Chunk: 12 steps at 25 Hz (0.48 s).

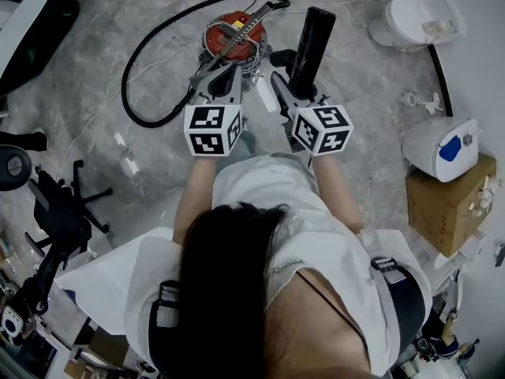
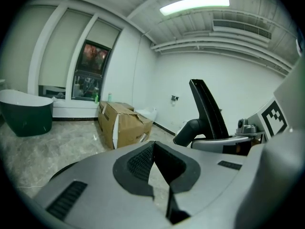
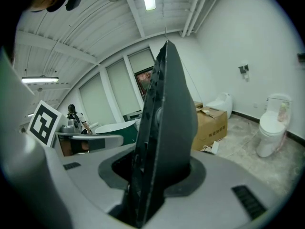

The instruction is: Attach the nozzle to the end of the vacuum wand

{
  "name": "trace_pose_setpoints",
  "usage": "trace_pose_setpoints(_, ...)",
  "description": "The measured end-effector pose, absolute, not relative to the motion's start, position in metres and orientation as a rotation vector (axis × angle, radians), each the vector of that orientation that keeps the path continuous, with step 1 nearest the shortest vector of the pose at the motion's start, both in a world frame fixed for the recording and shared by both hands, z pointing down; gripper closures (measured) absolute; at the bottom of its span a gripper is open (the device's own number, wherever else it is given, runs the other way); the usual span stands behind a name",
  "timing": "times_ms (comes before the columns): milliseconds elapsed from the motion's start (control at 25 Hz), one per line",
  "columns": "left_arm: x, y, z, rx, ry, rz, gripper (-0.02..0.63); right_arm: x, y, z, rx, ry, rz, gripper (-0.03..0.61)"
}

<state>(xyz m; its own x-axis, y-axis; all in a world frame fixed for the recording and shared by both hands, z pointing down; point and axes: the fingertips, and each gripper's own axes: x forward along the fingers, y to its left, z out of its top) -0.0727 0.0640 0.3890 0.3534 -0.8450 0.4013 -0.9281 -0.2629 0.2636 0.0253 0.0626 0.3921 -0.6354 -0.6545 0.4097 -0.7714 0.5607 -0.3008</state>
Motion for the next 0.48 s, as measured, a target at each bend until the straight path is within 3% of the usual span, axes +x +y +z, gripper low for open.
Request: trace_pose_setpoints(480,-0.09,0.032,0.398,2.241,-1.452,0.301,0.612,0.005,0.033,0.395,1.276,-2.51,0.668,0.422)
